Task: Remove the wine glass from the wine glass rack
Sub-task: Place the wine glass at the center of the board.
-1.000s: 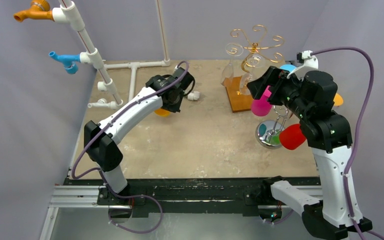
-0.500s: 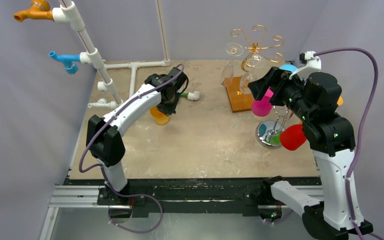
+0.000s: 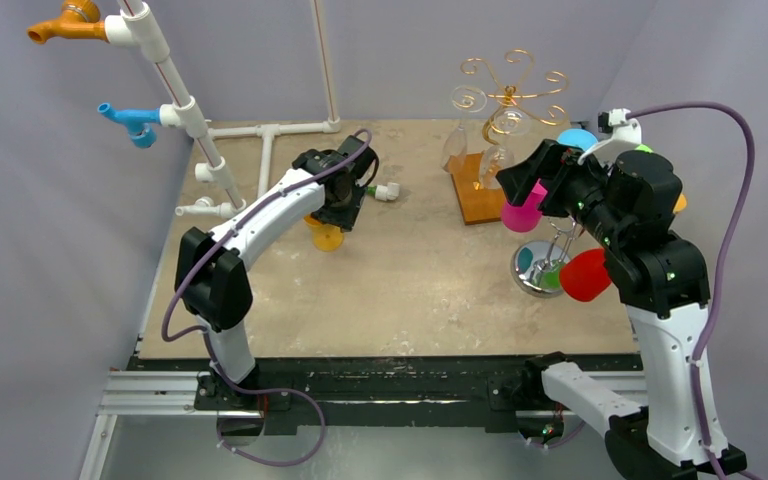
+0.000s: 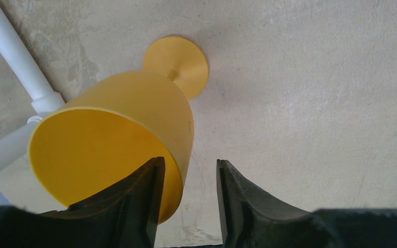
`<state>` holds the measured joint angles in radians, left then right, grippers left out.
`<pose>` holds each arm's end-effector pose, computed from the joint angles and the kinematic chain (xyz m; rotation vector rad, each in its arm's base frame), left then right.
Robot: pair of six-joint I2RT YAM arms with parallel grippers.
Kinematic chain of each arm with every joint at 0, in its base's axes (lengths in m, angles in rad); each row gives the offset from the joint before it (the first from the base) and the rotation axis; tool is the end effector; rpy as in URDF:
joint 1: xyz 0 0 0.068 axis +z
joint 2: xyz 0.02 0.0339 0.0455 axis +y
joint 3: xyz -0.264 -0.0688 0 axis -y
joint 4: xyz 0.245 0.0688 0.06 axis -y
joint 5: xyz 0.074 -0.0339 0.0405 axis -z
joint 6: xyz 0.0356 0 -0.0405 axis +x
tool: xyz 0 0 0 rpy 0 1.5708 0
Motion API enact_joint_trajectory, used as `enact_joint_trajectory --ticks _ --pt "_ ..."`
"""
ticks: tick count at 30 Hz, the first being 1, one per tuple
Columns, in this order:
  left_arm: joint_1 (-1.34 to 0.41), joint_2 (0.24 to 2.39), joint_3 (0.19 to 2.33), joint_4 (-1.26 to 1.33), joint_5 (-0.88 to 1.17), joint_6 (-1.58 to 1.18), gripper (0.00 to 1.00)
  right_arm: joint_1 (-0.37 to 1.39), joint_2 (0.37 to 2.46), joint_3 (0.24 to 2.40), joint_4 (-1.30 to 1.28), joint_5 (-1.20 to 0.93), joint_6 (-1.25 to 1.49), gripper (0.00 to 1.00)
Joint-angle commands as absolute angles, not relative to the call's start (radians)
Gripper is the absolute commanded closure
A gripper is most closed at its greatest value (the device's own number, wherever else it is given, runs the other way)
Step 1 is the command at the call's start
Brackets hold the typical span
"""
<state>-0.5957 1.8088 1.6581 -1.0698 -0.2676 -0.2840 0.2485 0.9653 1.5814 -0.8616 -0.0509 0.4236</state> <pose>0.3121 -0.2002 0.2908 0.3569 2.6874 0.1259 0.1365 0.0365 0.4945 0.1249 1.8429 0.5196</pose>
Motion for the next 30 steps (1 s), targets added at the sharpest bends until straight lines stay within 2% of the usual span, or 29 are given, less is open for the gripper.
enact_joint_trajectory --ticks 1,11,23,30 --pt "-0.59 1.811 1.69 -1.039 -0.317 -0.272 0.53 0.251 0.946 1.58 -0.844 -0.045 0.406 0.01" --pt "-0.589 1.798 1.73 -0.994 -0.365 -0.266 0.34 0.25 0.94 1.573 -0.859 -0.01 0.405 0.01" --pt "-0.589 1.746 1.796 -0.969 -0.361 -0.25 0.24 0.251 0.926 1.631 -0.909 0.06 0.402 0.01" --pt "-0.633 1.649 1.809 -0.901 -0.356 -0.252 0.18 0.251 0.916 1.638 -0.951 0.192 0.393 0.01"
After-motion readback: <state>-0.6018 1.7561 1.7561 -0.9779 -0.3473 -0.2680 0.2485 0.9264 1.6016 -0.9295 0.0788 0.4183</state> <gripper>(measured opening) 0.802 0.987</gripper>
